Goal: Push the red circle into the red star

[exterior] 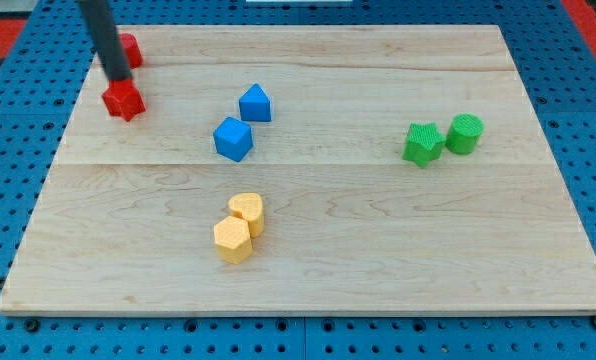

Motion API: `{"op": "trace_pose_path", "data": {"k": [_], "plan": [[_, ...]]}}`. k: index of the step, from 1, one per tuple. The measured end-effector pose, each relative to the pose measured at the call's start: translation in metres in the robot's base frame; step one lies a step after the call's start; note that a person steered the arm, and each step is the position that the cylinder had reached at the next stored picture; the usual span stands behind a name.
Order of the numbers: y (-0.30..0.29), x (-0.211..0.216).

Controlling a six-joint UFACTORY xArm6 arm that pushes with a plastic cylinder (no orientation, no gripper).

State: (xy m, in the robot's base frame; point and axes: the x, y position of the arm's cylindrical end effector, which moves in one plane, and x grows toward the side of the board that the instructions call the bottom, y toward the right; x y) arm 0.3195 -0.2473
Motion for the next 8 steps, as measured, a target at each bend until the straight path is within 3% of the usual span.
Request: {"op": "trace_pose_path", "data": {"k": [1, 2, 4, 6, 7, 8], "plan": [[-0.003, 0.046], [0.021, 0.059], [-0.056, -0.015], [-0.035, -0.125], [-0.011, -0.111], [0.007, -0.061]]}}
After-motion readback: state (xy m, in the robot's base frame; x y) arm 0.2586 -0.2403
